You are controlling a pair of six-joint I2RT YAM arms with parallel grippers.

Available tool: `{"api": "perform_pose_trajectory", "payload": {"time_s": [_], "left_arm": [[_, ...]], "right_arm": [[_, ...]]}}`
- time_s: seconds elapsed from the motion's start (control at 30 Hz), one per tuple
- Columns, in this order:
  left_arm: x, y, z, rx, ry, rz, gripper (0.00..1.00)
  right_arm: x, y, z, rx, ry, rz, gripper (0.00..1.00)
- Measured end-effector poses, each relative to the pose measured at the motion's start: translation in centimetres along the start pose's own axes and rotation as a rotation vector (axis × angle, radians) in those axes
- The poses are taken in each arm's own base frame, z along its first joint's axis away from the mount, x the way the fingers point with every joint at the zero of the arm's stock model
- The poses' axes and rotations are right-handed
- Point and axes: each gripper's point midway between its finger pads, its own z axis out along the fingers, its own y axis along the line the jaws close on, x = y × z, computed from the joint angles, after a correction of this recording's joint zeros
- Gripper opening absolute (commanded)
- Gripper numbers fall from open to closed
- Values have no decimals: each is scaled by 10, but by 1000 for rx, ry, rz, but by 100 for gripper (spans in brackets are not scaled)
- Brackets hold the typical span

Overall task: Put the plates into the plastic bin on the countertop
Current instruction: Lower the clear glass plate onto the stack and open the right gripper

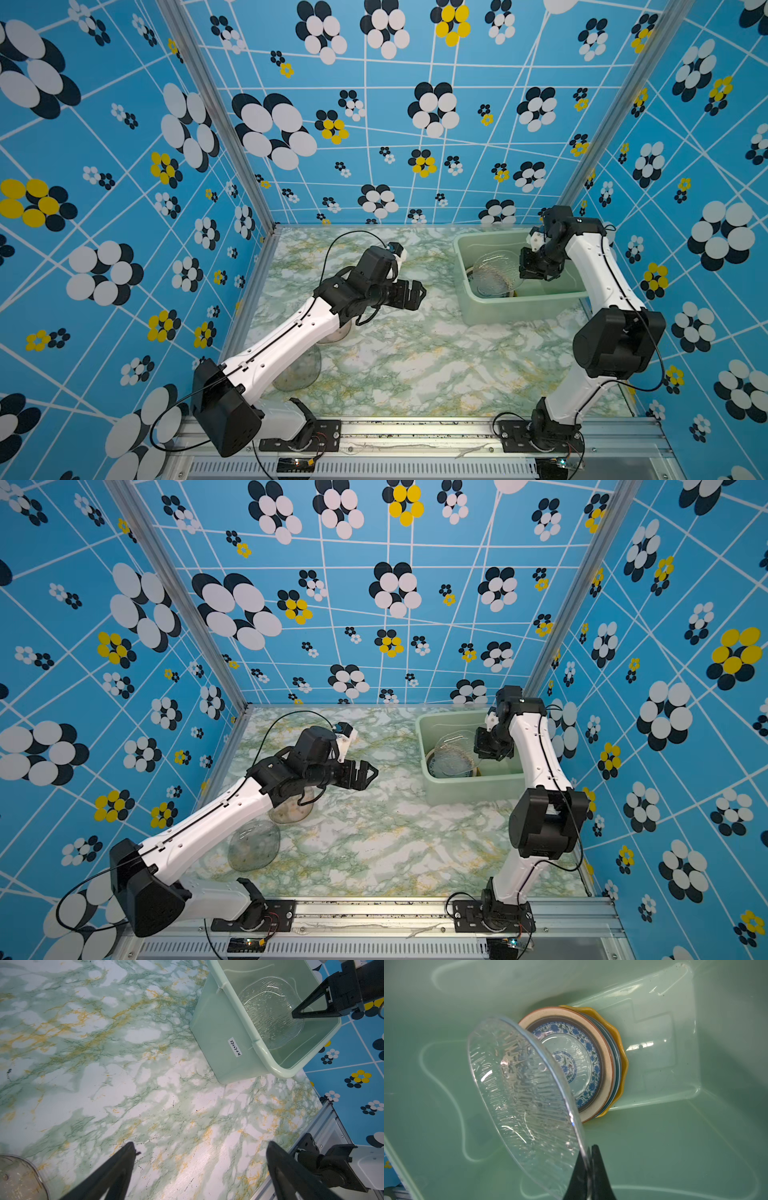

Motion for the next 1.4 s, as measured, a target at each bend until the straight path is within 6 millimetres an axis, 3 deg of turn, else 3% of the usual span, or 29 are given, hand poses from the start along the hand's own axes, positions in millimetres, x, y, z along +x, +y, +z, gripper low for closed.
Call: {"api": "perform_pose_trajectory", "payload": {"time_s": [0.5,0.63,0.9,1.17,1.4], "left_arm": [[-8,-3,7,3,-2,50,99],[-12,-2,7,-6,-11,51,99],[-16,4,4,-39,-15,44,99],[-18,16,-8,-95,-33,35,99],[-30,26,-42,-135,-105,8,99]], "right_arm": [[5,-14,55,22,134,19,0],[4,-15,63,22,143,21,9],[1,-16,71,21,144,21,12],[1,-15,71,14,145,14,29],[5,-14,69,11,140,24,53]]}}
